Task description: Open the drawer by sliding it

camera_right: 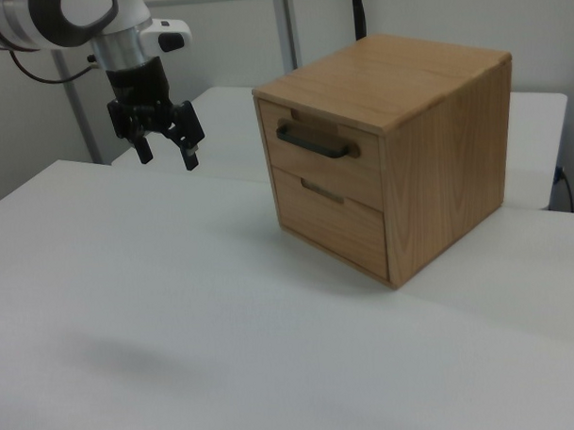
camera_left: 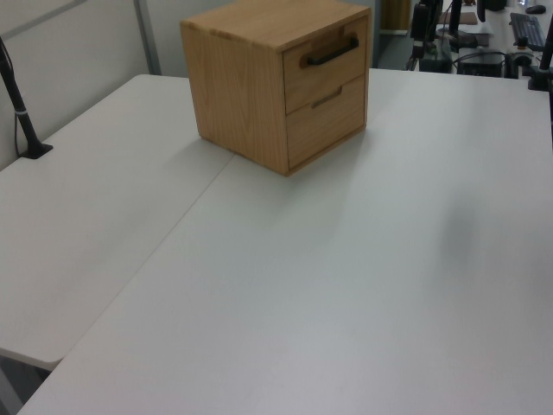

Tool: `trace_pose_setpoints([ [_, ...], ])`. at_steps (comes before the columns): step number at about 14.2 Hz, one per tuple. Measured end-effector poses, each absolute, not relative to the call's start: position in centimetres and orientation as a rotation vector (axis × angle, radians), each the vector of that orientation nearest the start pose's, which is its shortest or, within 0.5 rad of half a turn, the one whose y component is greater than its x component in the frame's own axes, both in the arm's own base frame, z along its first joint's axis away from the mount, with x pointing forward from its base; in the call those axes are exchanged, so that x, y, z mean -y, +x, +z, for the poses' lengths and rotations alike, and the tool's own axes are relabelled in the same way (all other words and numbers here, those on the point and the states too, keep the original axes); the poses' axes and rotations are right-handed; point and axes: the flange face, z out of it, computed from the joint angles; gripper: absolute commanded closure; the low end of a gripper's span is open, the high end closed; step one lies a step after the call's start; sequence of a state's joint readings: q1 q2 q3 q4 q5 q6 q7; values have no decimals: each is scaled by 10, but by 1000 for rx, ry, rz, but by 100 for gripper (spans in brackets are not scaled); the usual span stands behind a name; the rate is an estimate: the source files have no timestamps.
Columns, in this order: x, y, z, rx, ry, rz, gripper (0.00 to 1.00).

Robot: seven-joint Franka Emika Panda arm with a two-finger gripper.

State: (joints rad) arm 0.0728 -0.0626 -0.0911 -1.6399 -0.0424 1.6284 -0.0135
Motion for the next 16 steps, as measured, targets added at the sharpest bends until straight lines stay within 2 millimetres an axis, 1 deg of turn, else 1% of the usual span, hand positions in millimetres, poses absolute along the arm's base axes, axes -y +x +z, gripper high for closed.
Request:
trace_pose_setpoints([
  [13, 14, 541, 629, -2, -3178, -74, 0],
  [15, 14, 543, 628, -43, -3178, -73, 0],
  [16, 15, 544, 628, -109, -3175, -88, 0],
])
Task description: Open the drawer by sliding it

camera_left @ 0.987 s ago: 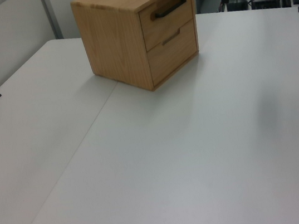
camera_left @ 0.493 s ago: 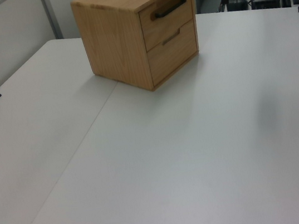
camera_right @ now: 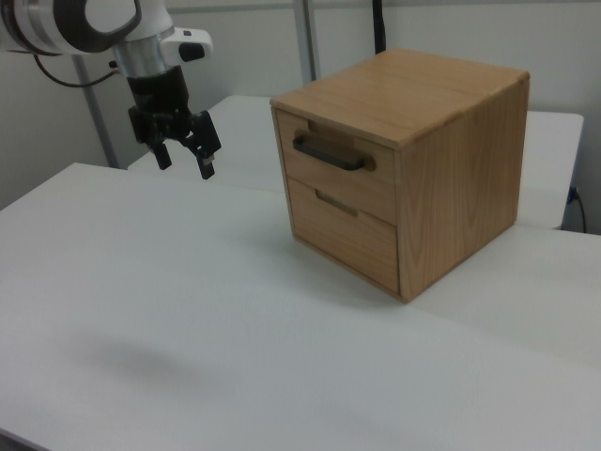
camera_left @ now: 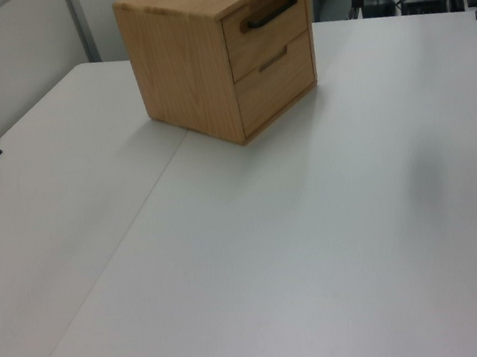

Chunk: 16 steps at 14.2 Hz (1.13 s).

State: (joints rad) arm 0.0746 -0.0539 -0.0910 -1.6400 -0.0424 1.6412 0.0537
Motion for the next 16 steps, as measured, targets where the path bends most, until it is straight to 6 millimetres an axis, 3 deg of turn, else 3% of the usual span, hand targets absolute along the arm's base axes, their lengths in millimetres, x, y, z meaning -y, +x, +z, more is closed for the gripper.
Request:
trace_pose_setpoints([
  [4, 30, 557, 637, -627, -3072, -269, 0],
  [7, 52, 565, 650, -1200, -2728, -374, 0],
  [9, 71, 571, 653, -1445, -2504, -406, 13],
  [11, 90, 580, 649, -1560, -2309, -392, 37],
  [14, 119, 602, 624, -1639, -2126, -390, 58],
  [16, 123, 616, 609, -1683, -2062, -417, 61],
])
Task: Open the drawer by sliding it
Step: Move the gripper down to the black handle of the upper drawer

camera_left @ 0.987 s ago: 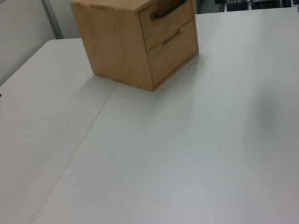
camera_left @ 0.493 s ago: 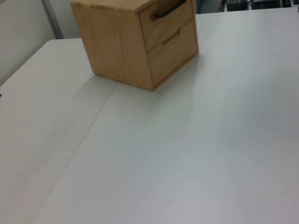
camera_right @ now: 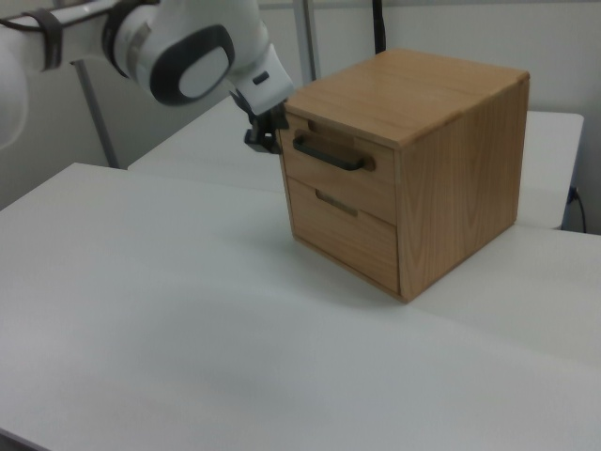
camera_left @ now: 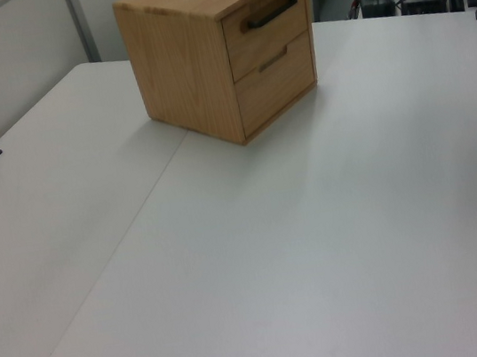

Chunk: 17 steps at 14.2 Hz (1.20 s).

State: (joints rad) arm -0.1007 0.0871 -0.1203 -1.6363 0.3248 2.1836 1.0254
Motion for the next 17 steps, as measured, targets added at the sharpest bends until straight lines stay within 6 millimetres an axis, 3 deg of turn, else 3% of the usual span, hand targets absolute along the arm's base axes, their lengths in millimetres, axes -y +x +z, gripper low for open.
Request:
trace_pose_setpoints([
  [4, 129, 640, 585, -1763, -1942, -489, 65],
  [10, 133, 653, 559, -1819, -1897, -484, 66],
  [14, 136, 660, 552, -1827, -1864, -525, 69],
  [17, 138, 664, 549, -1828, -1846, -551, 84],
])
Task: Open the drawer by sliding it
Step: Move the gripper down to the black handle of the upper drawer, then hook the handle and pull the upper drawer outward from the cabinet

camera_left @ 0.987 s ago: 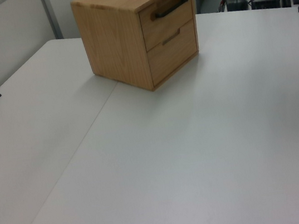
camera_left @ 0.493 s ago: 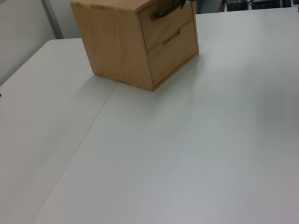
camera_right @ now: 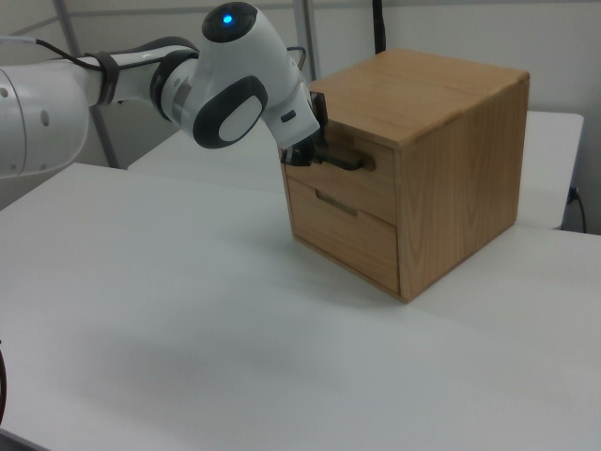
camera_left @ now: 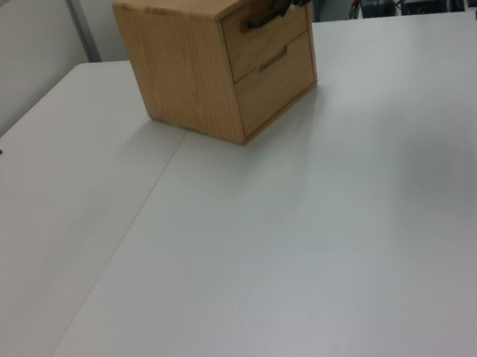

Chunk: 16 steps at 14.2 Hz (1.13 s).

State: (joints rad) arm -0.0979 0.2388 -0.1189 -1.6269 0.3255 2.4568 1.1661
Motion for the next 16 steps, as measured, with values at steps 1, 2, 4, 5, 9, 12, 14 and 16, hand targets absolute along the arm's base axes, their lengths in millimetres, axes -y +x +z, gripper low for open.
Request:
trace_pose_setpoints([
  [1, 138, 665, 549, -1829, -1846, -550, 85],
  [2, 138, 664, 548, -1831, -1848, -545, 85],
  [4, 138, 664, 548, -1855, -1824, -529, 87],
  [5, 138, 664, 548, -1856, -1823, -528, 88],
  [9, 137, 663, 549, -1851, -1843, -541, 89],
  [12, 133, 656, 551, -1855, -1887, -531, 89],
  [14, 127, 637, 557, -1865, -1938, -479, 89],
  [16, 120, 616, 559, -1866, -1975, -449, 89],
])
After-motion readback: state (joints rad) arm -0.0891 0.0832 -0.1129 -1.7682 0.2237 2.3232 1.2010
